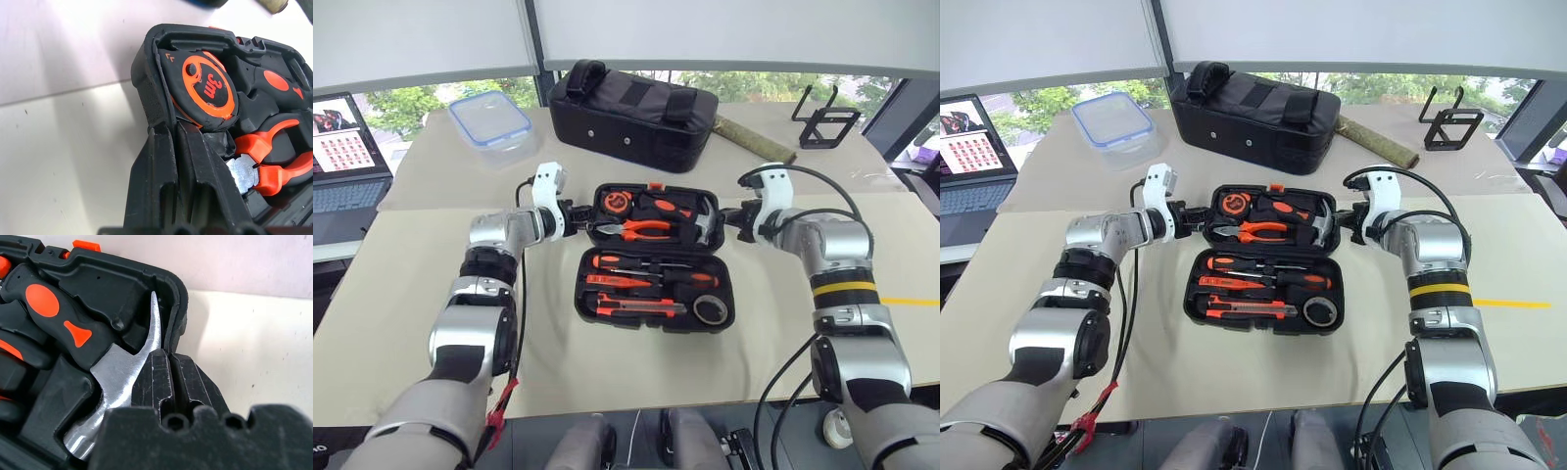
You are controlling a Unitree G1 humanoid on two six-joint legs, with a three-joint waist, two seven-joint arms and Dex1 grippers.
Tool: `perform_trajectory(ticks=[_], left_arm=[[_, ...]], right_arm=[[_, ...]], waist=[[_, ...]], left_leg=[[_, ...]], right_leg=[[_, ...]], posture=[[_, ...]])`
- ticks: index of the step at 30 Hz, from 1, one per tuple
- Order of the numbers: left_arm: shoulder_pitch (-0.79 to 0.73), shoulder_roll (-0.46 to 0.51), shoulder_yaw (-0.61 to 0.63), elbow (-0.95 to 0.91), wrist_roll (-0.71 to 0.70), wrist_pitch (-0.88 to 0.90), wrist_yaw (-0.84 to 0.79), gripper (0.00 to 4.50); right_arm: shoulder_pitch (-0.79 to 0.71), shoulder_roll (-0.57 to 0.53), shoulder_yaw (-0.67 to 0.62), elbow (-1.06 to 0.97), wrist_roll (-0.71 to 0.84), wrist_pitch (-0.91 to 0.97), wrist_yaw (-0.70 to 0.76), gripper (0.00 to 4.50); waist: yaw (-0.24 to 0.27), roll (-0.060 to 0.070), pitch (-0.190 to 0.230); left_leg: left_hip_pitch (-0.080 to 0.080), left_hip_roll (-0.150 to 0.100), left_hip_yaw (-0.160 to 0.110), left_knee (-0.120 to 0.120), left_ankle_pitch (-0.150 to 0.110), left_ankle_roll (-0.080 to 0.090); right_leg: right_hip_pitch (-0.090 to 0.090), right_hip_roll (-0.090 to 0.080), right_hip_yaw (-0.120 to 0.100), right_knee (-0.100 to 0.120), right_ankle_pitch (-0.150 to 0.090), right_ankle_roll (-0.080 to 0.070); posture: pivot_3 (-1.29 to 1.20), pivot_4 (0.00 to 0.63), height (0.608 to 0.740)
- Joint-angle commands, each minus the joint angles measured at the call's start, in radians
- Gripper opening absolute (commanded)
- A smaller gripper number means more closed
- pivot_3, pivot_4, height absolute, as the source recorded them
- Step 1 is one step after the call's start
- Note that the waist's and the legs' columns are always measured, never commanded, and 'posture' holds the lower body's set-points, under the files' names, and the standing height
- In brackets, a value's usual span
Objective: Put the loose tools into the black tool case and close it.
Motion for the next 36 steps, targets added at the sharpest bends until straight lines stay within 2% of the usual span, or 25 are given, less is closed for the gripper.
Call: perform_trajectory(ticks=[1,3,6,10,14,18,20,26,36], left_arm=[[-0.039,-0.042,0.04,-0.105,-0.028,-0.154,-0.008,0.06],[-0.026,-0.047,0.05,-0.153,-0.033,-0.203,-0.019,0.06],[0.051,-0.04,0.028,-0.265,-0.028,-0.204,-0.048,0.06],[0.226,-0.025,-0.023,-0.433,-0.008,-0.185,-0.068,0.06],[0.39,-0.021,-0.053,-0.57,0.02,-0.218,-0.041,0.06],[0.474,-0.032,-0.048,-0.654,0.027,-0.239,0.002,0.06],[0.507,-0.036,-0.038,-0.71,0.024,-0.245,0.025,0.06],[0.613,-0.019,-0.012,-0.904,0.006,-0.221,0.086,0.06],[0.799,0.043,0.04,-1.156,-0.085,-0.06,0.123,0.06]], right_arm=[[-0.057,0.008,-0.024,-0.088,-0.027,-0.212,0.0,0.0],[-0.039,0.007,-0.023,-0.128,-0.05,-0.302,-0.007,0.0],[0.059,0.014,-0.011,-0.253,-0.068,-0.366,-0.002,0.0],[0.223,0.048,-0.005,-0.405,-0.078,-0.385,-0.029,0.0],[0.365,0.091,0.008,-0.51,-0.116,-0.446,-0.079,0.0],[0.454,0.127,0.004,-0.582,-0.146,-0.531,-0.123,0.0],[0.503,0.127,0.013,-0.627,-0.186,-0.61,-0.138,0.0],[0.638,0.085,0.017,-0.763,-0.249,-0.714,-0.127,0.0],[0.832,0.003,0.002,-0.953,-0.154,-0.684,0.003,0.0]], waist=[[0.0,0.0,0.0],[-0.002,0.0,0.0],[-0.008,0.0,0.0],[-0.02,0.0,0.0],[-0.024,0.001,-0.001],[-0.019,0.002,-0.002],[-0.009,0.002,-0.002],[-0.004,0.002,-0.002],[-0.001,0.004,-0.003]], left_leg=[[-0.001,0.0,0.0,0.0,0.0,0.0],[-0.003,0.0,0.0,0.001,0.0,0.0],[-0.013,-0.001,0.001,0.003,0.0,0.0],[-0.012,0.0,0.001,0.001,0.0,0.0],[-0.009,-0.001,0.001,0.0,0.0,0.0],[-0.002,-0.002,0.002,0.001,0.0,0.0],[0.006,-0.001,0.002,-0.001,0.0,0.0],[0.009,-0.001,0.004,-0.002,0.0,0.0],[0.013,0.0,0.005,-0.004,0.0,-0.001]], right_leg=[[-0.001,0.0,0.0,0.0,0.0,0.0],[-0.004,0.0,-0.001,0.0,0.0,0.0],[-0.017,-0.001,-0.001,0.007,0.0,0.0],[-0.018,-0.001,-0.001,0.009,0.0,0.0],[-0.017,0.0,-0.002,0.009,0.0,0.0],[-0.009,0.003,-0.002,0.008,0.0,0.0],[-0.001,0.004,-0.001,0.008,0.0,0.0],[0.001,0.006,0.001,0.008,0.0,0.0],[0.003,0.008,0.003,0.002,0.0,0.0]], posture=[[0.0,0.15,0.715],[0.0,0.15,0.715],[0.0,0.15,0.715],[0.0,0.15,0.715],[0.0,0.15,0.715],[0.0,0.15,0.715],[0.0,0.15,0.715],[0.0,0.15,0.715],[0.0,0.15,0.715]])
